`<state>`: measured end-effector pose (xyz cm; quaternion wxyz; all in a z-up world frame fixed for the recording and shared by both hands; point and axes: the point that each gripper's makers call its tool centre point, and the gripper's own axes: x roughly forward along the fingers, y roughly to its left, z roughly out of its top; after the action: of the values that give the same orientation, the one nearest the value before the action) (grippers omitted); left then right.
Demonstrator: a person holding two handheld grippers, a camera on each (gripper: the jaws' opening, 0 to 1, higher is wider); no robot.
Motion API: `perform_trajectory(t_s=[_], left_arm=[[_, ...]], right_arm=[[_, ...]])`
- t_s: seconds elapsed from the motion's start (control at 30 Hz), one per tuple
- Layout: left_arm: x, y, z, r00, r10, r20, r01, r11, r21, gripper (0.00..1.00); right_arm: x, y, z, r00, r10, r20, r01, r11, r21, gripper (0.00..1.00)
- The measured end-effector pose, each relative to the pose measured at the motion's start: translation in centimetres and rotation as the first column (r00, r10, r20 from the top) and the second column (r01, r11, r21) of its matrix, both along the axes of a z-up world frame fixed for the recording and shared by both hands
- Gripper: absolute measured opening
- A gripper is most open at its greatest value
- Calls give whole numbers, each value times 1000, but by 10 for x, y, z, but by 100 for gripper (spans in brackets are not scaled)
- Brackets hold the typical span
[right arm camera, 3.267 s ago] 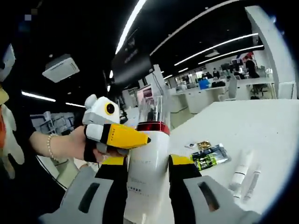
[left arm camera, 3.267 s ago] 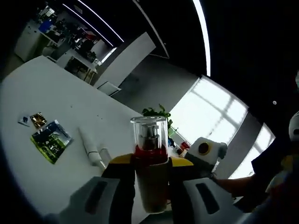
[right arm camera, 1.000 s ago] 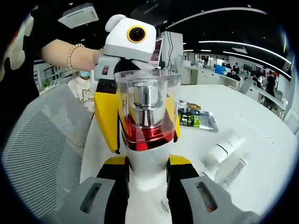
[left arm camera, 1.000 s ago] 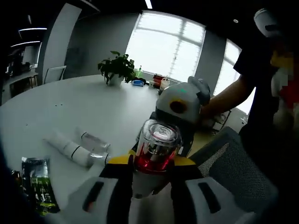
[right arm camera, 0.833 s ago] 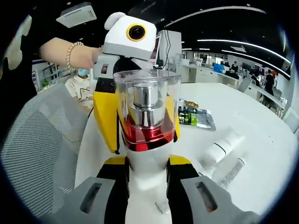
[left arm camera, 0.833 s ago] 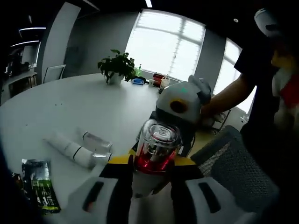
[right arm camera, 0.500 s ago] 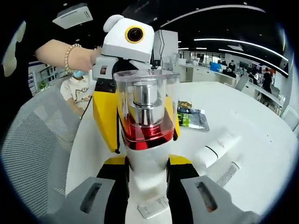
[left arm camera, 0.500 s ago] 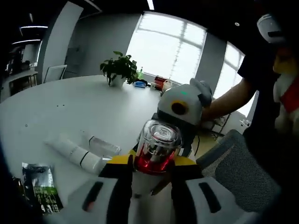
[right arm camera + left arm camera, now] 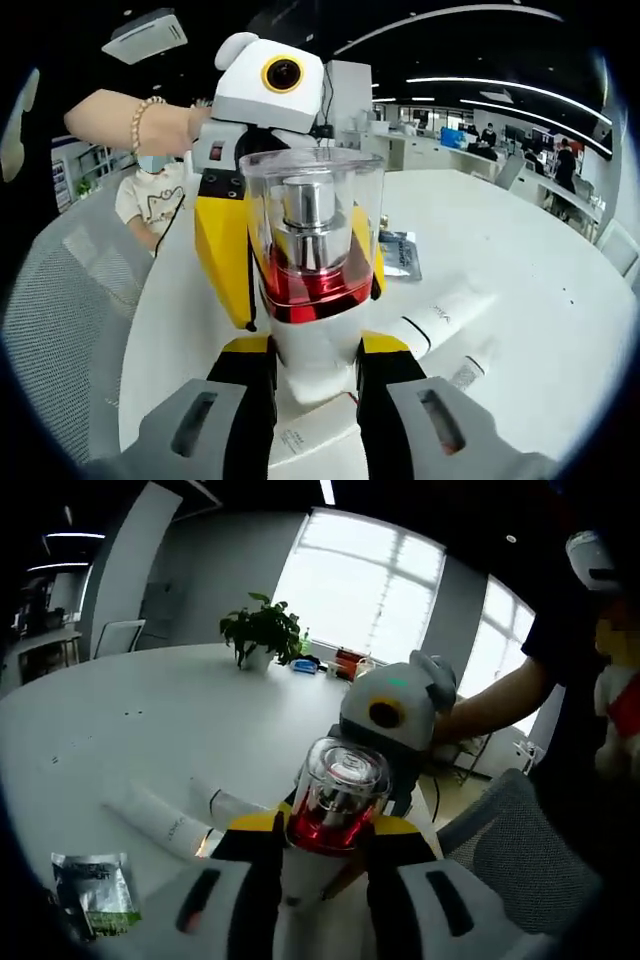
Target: Arrange the skincare products in the storage area until every visible bottle or jar stands upright without overlapping.
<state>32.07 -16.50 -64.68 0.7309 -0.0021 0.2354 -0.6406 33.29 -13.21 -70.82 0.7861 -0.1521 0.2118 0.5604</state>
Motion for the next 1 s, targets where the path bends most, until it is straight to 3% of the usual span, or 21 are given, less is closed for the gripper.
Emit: perform_trajectory(t_s=[0.43,1.0], left_arm=[[20,-14,0,1000,16,-21,-16,1000,-21,26],[18,-8,0,999,31,-22,-31,999,10,30]], right_arm=[[17,-15,1,1000,-9,-27,10,1000,10,30],[12,-12,-2,999,3,-35,-4,1000,-12,34]])
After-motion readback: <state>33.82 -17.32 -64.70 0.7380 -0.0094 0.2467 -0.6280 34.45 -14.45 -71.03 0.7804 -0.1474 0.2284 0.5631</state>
